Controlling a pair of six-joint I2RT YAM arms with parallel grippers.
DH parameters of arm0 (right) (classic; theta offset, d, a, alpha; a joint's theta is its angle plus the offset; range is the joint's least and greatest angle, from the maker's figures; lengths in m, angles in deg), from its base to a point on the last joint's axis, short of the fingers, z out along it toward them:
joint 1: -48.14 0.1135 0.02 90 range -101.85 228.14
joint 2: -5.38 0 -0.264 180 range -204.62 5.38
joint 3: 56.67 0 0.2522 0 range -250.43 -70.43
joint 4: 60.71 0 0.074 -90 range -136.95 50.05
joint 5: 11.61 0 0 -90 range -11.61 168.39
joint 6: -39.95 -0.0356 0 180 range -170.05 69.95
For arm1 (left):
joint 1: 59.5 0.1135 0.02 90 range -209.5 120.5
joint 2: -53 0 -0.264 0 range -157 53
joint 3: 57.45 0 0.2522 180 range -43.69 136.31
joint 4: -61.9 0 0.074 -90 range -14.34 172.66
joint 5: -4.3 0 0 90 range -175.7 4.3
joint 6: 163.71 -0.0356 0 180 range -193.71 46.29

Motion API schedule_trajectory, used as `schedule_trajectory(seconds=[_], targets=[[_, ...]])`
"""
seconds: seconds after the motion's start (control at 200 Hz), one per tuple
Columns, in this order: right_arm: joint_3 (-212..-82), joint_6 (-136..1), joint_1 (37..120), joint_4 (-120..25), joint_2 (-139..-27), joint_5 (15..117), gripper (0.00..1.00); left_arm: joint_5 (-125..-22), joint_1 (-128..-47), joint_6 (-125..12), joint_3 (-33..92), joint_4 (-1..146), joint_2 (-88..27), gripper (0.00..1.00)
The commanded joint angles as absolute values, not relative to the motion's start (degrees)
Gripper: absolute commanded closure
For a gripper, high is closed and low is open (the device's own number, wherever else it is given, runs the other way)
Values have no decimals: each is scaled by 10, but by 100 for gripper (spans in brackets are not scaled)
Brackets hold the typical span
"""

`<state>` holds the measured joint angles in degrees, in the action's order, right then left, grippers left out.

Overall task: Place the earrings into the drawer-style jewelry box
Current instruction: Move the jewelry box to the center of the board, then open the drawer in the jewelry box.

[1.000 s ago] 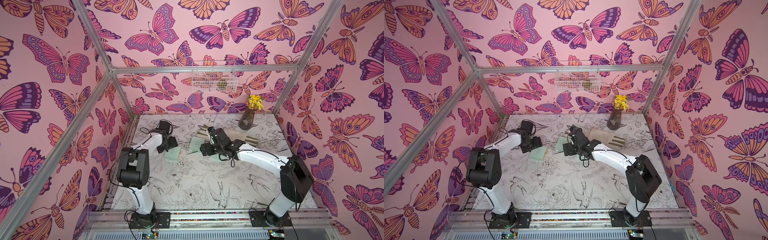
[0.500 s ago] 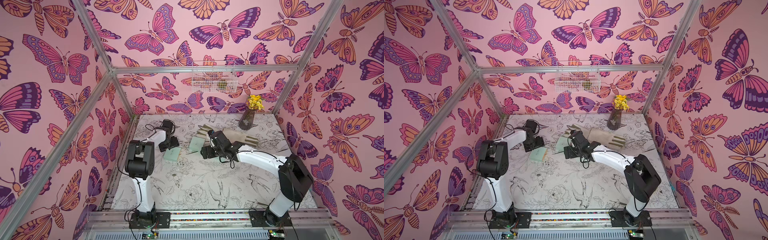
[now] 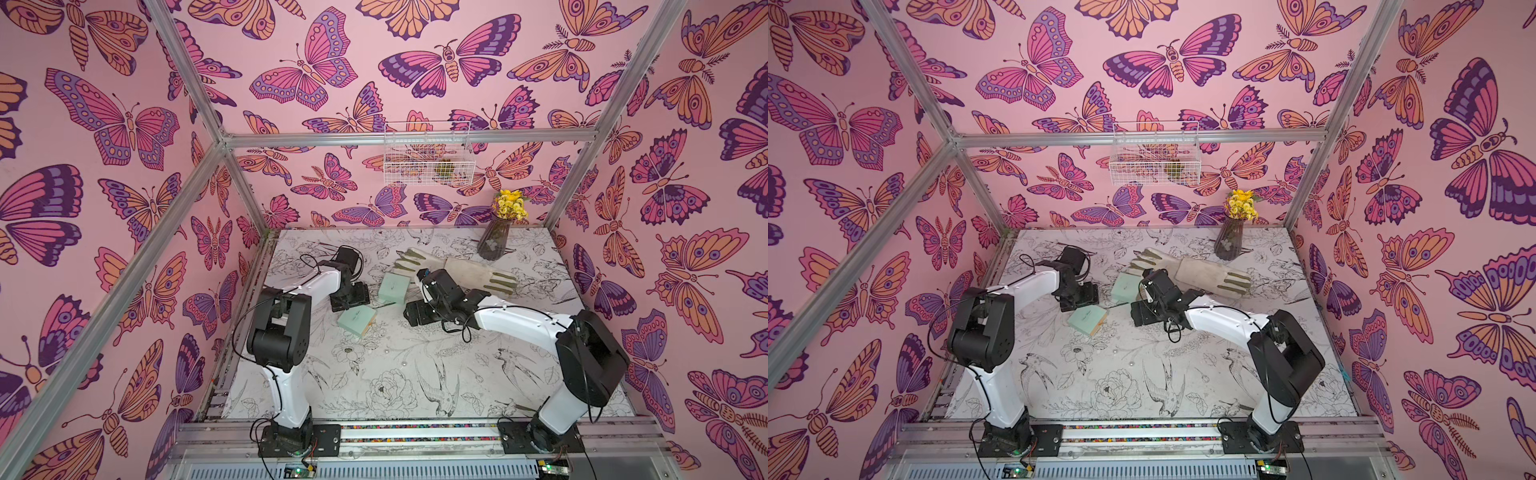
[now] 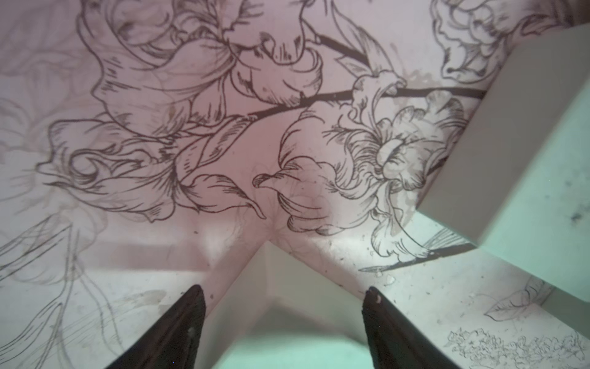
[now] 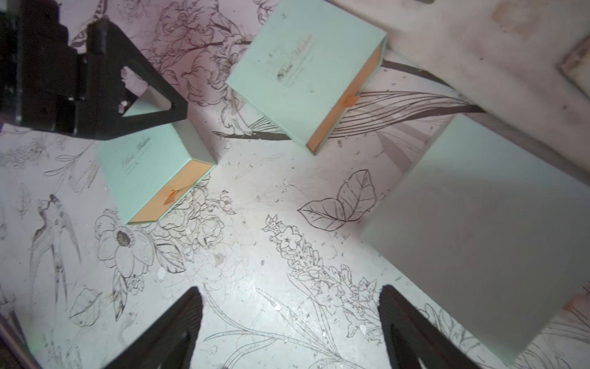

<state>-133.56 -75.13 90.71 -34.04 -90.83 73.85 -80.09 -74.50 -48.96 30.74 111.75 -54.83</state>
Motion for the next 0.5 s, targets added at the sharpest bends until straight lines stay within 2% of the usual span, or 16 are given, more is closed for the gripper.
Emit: schedule_trajectory(seconds=[0.0,0.13,0.205,0.33,0.426,0.496], targets=[[-1331,-724,894,-375,-898,649,14,-800,-742,-496,289,1099,-495,12],[-1336,-693,872,-391,-923,567,21,-804,-740,-488,242,1064,-426,12],[-1349,-664,868,-384,-942,539,25,-788,-739,-487,200,1039,-389,20],[-1386,-622,868,-360,-992,492,38,-716,-740,-491,136,985,-345,34],[-1417,-604,868,-344,-1028,463,48,-683,-740,-489,104,949,-336,47],[-1432,-602,867,-344,-1049,451,54,-679,-740,-488,102,944,-347,52]])
